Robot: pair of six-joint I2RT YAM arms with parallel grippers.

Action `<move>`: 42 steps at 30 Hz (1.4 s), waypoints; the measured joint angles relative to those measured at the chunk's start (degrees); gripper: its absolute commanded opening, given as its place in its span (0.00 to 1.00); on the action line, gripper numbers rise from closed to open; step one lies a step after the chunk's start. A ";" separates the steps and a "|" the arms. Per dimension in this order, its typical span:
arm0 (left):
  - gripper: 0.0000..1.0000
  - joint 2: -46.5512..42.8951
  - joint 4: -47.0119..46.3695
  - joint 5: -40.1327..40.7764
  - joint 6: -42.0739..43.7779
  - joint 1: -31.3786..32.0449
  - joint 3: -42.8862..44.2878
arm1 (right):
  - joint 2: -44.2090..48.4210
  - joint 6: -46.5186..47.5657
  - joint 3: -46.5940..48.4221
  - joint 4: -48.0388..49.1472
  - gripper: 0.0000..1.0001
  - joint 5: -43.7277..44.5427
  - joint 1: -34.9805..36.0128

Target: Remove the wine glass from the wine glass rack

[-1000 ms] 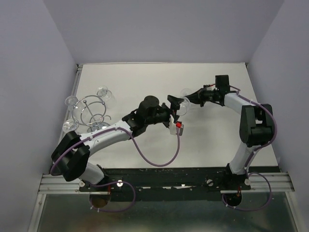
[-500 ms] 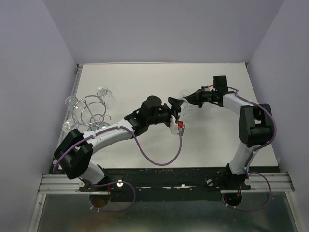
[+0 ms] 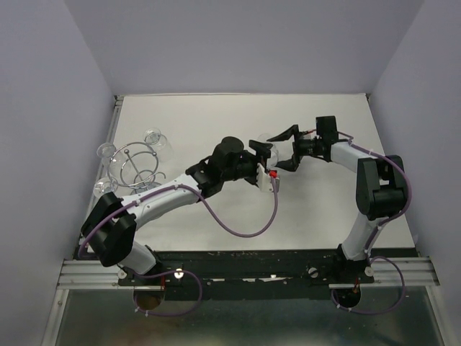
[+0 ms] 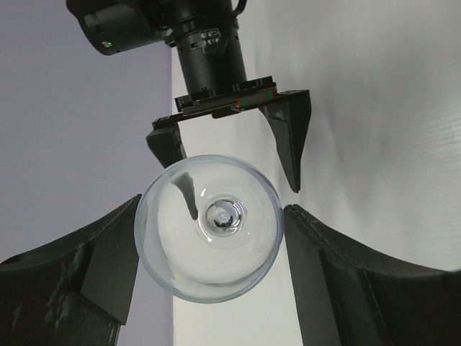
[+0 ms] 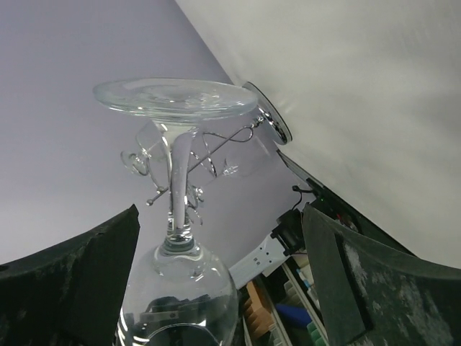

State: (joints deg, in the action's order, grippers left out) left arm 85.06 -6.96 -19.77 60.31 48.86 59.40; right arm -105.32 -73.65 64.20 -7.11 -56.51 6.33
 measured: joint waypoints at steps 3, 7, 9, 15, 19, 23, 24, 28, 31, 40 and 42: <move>0.57 0.07 0.94 1.46 -2.05 0.09 2.01 | 0.31 0.44 -0.07 0.00 1.00 0.33 -0.02; 0.56 0.46 4.24 3.78 -6.05 0.13 5.73 | 1.92 1.90 -0.07 0.00 1.00 1.27 -0.33; 0.56 0.46 5.64 4.59 -7.74 0.13 6.71 | 2.62 2.95 0.17 0.00 1.00 1.90 -0.92; 0.56 0.44 10.16 5.62 -10.86 0.13 6.86 | 2.78 13.75 6.88 -1.53 1.00 3.91 -4.00; 0.56 0.44 13.14 5.73 -13.29 -0.57 7.48 | 3.89 27.61 15.56 -0.28 1.00 4.83 -5.03; 0.56 0.46 16.85 5.33 -17.09 -2.01 10.16 | 11.13 37.97 15.39 0.09 1.00 9.66 -4.98; 0.56 0.48 17.53 5.07 -18.32 -2.82 11.23 | 12.66 39.06 15.34 0.11 1.00 10.38 -5.01; 0.57 0.48 18.64 4.04 -22.71 -5.77 14.27 | 16.76 40.37 14.84 0.15 1.00 10.88 -5.16; 0.57 0.61 18.95 3.67 -25.55 -7.54 14.43 | 18.01 41.48 13.57 0.13 1.00 10.86 -5.29; 0.57 7.61 24.26 0.44 -32.85 -8.74 18.64 | 20.20 50.34 11.47 -0.68 1.00 10.84 -5.27; 0.57 9.27 25.35 0.07 -34.07 -8.79 20.46 | 20.46 50.90 11.47 -0.66 1.00 10.75 -5.29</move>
State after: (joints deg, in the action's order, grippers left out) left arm 94.32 18.39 -19.70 26.24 40.07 79.85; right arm -84.86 -22.74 75.68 -7.77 -45.76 1.04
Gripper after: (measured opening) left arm 0.791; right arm 0.998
